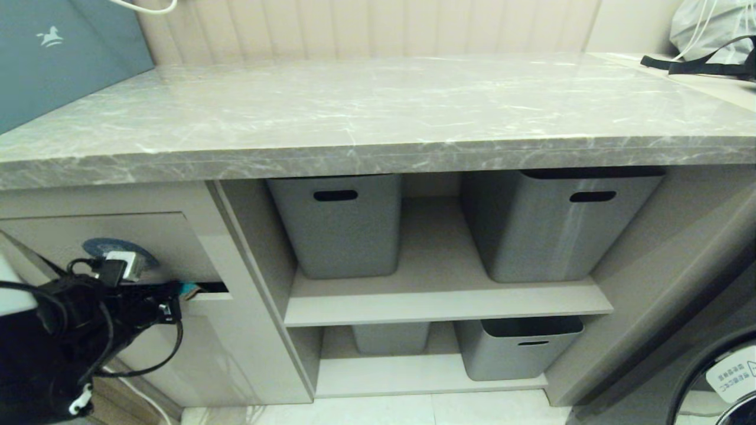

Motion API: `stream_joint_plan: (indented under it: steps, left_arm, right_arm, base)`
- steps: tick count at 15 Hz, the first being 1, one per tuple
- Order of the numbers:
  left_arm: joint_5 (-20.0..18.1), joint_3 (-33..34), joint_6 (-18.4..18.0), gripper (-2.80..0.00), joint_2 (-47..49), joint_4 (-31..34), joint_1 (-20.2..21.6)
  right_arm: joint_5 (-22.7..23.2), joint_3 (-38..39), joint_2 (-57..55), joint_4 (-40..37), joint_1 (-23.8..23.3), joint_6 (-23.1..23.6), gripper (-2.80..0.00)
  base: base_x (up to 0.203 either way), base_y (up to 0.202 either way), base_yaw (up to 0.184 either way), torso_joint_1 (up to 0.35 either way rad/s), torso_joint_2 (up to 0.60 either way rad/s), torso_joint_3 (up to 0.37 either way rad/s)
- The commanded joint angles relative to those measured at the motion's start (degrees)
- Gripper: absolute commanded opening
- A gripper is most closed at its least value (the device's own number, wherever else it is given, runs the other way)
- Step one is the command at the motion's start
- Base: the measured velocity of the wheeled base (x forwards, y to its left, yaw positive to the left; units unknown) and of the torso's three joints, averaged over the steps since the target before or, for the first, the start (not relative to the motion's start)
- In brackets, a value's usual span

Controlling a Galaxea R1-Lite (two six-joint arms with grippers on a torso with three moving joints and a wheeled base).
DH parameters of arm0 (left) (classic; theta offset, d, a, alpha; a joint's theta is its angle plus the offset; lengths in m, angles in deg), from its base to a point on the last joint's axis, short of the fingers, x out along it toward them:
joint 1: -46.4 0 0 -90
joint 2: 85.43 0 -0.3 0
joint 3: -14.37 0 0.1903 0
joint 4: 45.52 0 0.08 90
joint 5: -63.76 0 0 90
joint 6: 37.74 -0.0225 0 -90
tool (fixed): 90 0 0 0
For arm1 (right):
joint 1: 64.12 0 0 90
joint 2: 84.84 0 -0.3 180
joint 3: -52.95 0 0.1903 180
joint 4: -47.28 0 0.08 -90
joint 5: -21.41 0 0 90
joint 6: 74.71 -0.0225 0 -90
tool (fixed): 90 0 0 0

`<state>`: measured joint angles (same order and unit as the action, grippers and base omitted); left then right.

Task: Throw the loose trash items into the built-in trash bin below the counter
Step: Put the garbage in the trash can

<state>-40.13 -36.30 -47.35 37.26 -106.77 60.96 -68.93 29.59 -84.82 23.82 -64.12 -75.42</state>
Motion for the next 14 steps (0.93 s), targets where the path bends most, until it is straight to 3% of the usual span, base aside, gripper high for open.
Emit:
stream_joint_plan:
  steps: [1, 5, 10, 14]
  left_arm:
    - [-0.09, -0.87, -0.06, -2.80, -0.33, -0.64, 0.03]
    - [-0.09, -2.15, -0.07, -2.80, 0.10, -0.68, -0.23]
    - [-0.01, -8.86, -0.31, -2.80, 2.45, -0.46, -0.23]
    - [0.00, -7.42, -0.47, -2.80, 1.38, -0.52, -0.23]
  right_arm:
    - [-0.01, 0.00, -0.02, 0.00, 0.00, 0.00, -2.80]
    - [-0.01, 0.00, -0.02, 0.00, 0.00, 0.00, -2.80]
    - [0.00, 0.00, -0.02, 0.00, 0.00, 0.00, -2.80]
    - [-0.01, 0.00, -0.02, 0.00, 0.00, 0.00, -2.80]
  base:
    - [0.000, 0.000, 0.000, 0.000, 0.00, 0.000]
    - [0.000, 0.000, 0.000, 0.000, 0.00, 0.000]
    - [0.000, 0.000, 0.000, 0.000, 0.00, 0.000]
    - [0.000, 0.000, 0.000, 0.000, 0.00, 0.000]
